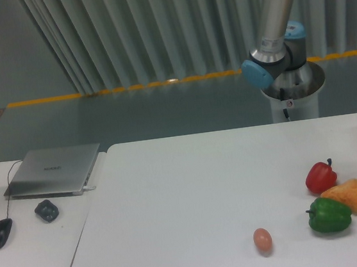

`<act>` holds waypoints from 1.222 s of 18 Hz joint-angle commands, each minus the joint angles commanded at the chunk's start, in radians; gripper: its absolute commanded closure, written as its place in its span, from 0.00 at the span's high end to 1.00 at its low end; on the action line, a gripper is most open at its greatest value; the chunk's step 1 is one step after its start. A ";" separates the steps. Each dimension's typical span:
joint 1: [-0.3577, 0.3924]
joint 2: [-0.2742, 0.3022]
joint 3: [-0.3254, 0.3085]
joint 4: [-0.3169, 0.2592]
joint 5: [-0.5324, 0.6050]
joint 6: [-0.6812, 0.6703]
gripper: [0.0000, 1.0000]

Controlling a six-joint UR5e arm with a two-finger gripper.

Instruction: Place the yellow pepper on the table

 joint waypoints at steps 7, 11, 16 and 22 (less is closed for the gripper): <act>-0.178 0.020 -0.026 0.000 0.002 -0.026 0.21; -0.253 -0.001 -0.051 0.002 0.046 -0.021 0.22; -0.309 -0.056 -0.060 0.005 0.155 -0.015 0.22; -0.310 -0.078 -0.058 0.009 0.157 0.008 0.66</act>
